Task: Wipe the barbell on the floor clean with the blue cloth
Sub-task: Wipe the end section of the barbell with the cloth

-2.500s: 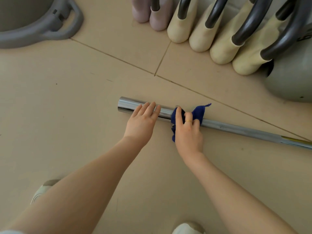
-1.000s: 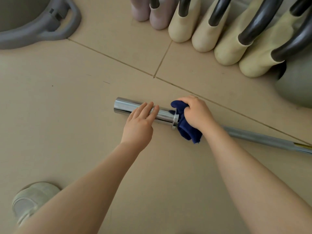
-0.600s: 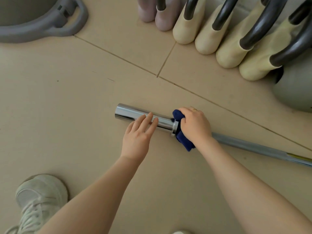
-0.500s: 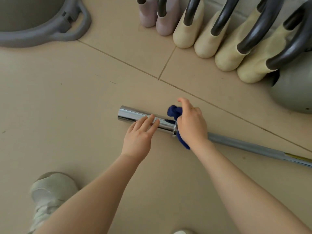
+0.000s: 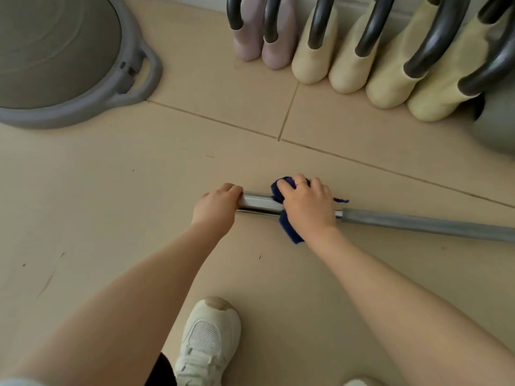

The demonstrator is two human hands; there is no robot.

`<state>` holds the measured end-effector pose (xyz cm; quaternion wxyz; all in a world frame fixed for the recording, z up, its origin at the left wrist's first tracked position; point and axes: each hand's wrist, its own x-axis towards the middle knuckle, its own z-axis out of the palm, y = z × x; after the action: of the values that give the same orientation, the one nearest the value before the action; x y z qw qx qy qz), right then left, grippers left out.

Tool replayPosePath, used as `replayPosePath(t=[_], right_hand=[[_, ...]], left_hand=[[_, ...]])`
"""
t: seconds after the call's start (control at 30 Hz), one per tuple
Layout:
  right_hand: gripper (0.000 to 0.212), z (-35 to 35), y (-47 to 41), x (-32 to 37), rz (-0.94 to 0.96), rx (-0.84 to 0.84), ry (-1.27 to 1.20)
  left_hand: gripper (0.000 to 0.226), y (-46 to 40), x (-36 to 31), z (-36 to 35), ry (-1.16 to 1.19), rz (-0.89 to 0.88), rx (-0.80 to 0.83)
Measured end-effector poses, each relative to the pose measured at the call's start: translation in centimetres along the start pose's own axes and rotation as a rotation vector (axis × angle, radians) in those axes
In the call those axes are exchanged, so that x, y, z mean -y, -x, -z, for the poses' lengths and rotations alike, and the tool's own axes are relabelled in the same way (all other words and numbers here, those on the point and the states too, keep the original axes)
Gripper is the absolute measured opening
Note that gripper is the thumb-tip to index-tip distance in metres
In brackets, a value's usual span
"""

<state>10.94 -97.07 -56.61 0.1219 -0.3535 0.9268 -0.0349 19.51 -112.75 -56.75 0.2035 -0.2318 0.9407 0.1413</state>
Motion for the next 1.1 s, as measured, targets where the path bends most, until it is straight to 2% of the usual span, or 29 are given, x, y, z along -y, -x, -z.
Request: replayPosePath(t=[0.07, 0.13, 0.2, 0.27, 0.37, 0.5, 0.57, 0.63, 0.7, 0.77, 0.8, 0.87, 0.97, 1.03, 1.1], right_hand=[[0.032, 0.7, -0.7, -0.3, -0.145, 0.127, -0.061], [0.03, 1.1, -1.2, 1.3, -0.219, 0.141, -0.173], [0.03, 1.4, -1.6, 4.4, -0.241, 0.14, -0.311], [0.031, 1.0, -2.1, 7.7, -0.216, 0.167, -0.408], [0.037, 0.5, -2.3, 10.5, -0.097, 0.205, -0.316], [0.043, 0.8, -1.6, 8.2, 0.019, 0.197, -0.114], [0.037, 1.3, -0.9, 5.8, -0.073, 0.207, -0.016], [0.032, 1.5, -0.1, 3.8, -0.246, 0.218, 0.077], [0.034, 1.3, 0.1, 3.8, -0.405, 0.241, 0.114], [0.036, 0.9, -0.7, 5.7, -0.502, 0.253, 0.042], [0.035, 0.7, -1.1, 6.9, -0.485, 0.252, -0.01], [0.04, 0.7, -1.6, 8.9, -0.311, 0.243, -0.107], [0.052, 1.6, -0.9, 8.4, -0.082, 0.238, -0.111], [0.054, 1.8, 0.3, 6.4, -0.055, 0.253, -0.023], [0.048, 2.2, 1.6, 3.9, -0.157, 0.266, 0.047]], left_hand=[[0.033, -0.7, 0.5, 0.7, 0.03, -0.005, 0.038], [0.046, -1.4, 1.0, 1.3, 0.08, -0.049, 0.105], [0.058, -1.8, 1.4, 1.8, 0.15, -0.084, 0.197], [0.06, -2.0, 2.0, 1.9, 0.203, -0.097, 0.252], [0.067, -1.6, 3.6, 2.2, 0.165, -0.07, 0.315], [0.08, -0.3, 4.3, 2.1, 0.138, -0.099, 0.393], [0.079, -0.4, 3.5, 2.0, 0.162, -0.118, 0.364], [0.076, -1.3, 2.8, 2.1, 0.15, -0.12, 0.307], [0.076, -1.9, 2.4, 2.2, 0.056, -0.16, 0.29], [0.081, -1.9, 2.2, 2.0, -0.082, -0.218, 0.302], [0.081, -1.9, 2.2, 1.8, -0.125, -0.24, 0.303], [0.07, -1.8, 2.4, 1.0, -0.128, -0.251, 0.277], [0.05, -2.2, 2.6, 0.5, 0.015, -0.189, 0.236], [0.046, -2.4, 2.5, 0.6, 0.013, -0.203, 0.241], [0.043, -2.4, 2.2, 1.0, -0.068, -0.231, 0.242]])
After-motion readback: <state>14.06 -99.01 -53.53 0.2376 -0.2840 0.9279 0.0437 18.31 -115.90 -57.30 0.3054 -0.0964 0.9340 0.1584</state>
